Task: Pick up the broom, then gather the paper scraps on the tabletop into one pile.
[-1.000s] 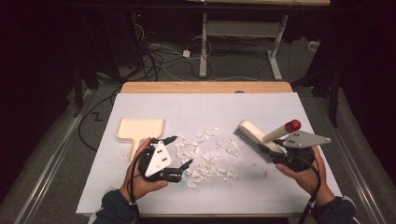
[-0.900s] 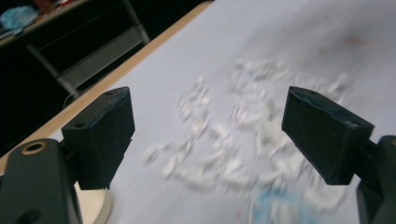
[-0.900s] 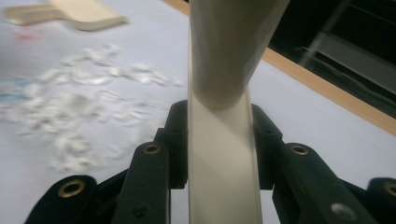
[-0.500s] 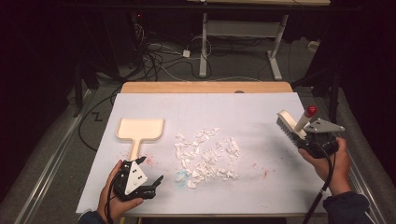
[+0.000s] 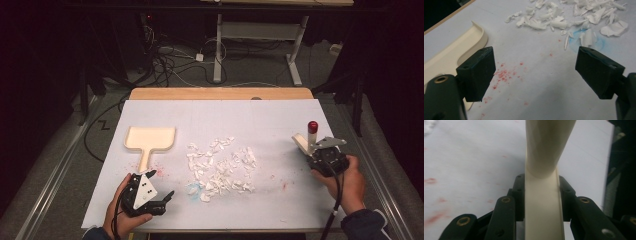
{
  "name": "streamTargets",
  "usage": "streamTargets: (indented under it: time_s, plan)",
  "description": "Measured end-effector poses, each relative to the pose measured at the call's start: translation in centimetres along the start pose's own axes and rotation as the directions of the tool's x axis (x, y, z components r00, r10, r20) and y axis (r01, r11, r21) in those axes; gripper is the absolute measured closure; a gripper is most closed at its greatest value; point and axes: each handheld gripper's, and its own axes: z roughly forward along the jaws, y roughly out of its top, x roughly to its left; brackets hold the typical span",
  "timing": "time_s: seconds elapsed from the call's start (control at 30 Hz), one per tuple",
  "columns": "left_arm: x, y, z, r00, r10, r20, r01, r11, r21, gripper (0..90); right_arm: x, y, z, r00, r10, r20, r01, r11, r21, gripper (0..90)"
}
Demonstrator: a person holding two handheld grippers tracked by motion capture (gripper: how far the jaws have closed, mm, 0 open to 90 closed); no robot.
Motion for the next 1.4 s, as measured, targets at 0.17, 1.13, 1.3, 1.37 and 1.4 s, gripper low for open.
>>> streamTargets:
  time_s: [0.17, 1.13, 1.3, 1.37, 1.4]
  plan:
    - [0.0, 0.0, 0.2, 0.9999, 0.007, 0.013, -0.007, 1.0000, 0.003, 15.7, 3.4, 1.9, 0.6, 0.9984, -0.040, -0.039, 0.039, 0.999, -0.028, 68.1]
    - [-0.3, -0.2, 0.8, 0.9993, 0.020, 0.032, -0.022, 0.9988, 0.044, 15.7, 13.0, 6.9, 0.4, 0.9310, -0.265, -0.250, 0.215, 0.953, -0.212, 68.2]
    - [-0.4, -0.2, 0.6, 0.9994, 0.027, 0.023, -0.028, 0.9989, 0.038, 15.7, 13.3, 6.9, -0.6, 0.9163, -0.298, -0.267, 0.234, 0.940, -0.247, 68.2]
    - [-0.4, -0.1, 0.6, 0.9994, 0.027, 0.024, -0.028, 0.9988, 0.041, 15.7, 13.1, 6.9, -1.4, 0.9194, -0.305, -0.249, 0.237, 0.934, -0.268, 68.2]
    - [-0.4, -0.1, 0.7, 0.9993, 0.029, 0.025, -0.030, 0.9987, 0.041, 15.7, 12.8, 6.9, -1.7, 0.9231, -0.299, -0.241, 0.231, 0.933, -0.276, 68.2]
